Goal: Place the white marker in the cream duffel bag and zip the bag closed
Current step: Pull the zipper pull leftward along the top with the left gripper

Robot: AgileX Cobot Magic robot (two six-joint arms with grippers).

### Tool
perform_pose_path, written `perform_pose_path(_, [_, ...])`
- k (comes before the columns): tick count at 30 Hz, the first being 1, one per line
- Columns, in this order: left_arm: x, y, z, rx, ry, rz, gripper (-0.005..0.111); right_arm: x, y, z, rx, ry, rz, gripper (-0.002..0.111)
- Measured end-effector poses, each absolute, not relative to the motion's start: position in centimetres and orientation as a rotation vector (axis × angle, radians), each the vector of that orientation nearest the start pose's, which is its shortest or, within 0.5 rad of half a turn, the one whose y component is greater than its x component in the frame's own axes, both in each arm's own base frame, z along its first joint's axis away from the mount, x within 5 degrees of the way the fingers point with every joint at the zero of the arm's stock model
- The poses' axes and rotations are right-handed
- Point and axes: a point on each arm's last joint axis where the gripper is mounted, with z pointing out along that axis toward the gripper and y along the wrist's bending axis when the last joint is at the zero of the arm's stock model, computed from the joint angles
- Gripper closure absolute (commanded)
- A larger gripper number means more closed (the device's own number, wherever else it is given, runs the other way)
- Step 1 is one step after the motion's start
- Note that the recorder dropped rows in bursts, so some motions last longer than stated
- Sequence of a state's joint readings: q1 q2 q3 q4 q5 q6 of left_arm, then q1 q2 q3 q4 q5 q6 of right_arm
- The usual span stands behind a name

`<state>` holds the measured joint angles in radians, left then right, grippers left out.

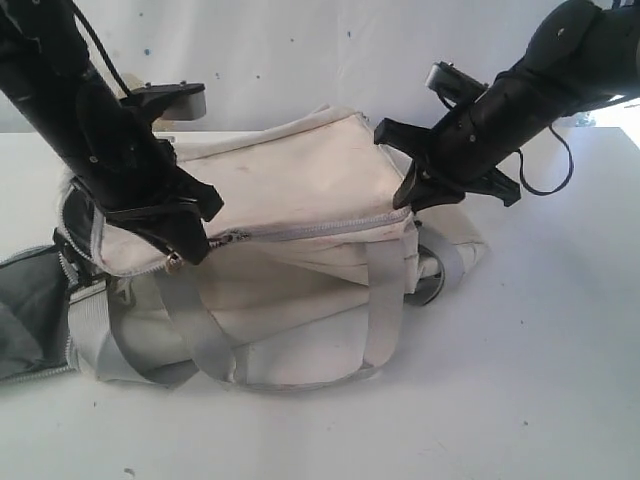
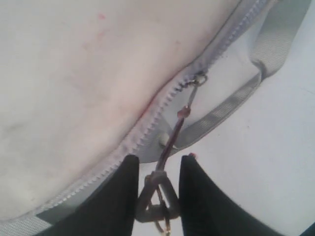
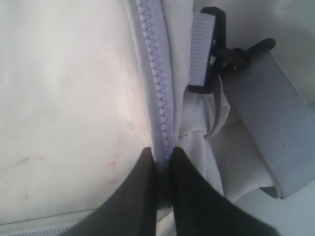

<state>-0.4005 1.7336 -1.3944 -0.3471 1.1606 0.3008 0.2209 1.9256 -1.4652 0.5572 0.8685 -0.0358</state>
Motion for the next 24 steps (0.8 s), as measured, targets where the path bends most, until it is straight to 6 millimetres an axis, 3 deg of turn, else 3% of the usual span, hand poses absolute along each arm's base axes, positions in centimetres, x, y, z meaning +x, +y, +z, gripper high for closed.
perform_pose_path(6, [31.5,-14.6,27.4,0.759,2.831,-0.513,0.107,39.2,12.2,22.9,0.118,2.77,0.788,0.108])
perform_pose_path(12, [30.4,-12.7,26.1,0.778,2.942,-0.427,0.107,40.3,10.7,23.1,0.192,2.684,0.757,0.108])
perform_pose_path(18, [28.8,-13.2,24.1,0.814,2.991,-0.605,0.107,40.6,11.0,23.4,0.235,2.636,0.824,0.108])
perform_pose_path(21, [29.0,-14.0,24.1,0.877,2.871,-0.739,0.107,40.5,11.0,23.4,0.211,2.645,0.828,0.108])
perform_pose_path(24, [29.9,-14.4,24.8,0.936,2.746,-0.716,0.107,40.3,11.1,23.4,0.156,2.658,0.826,0.108])
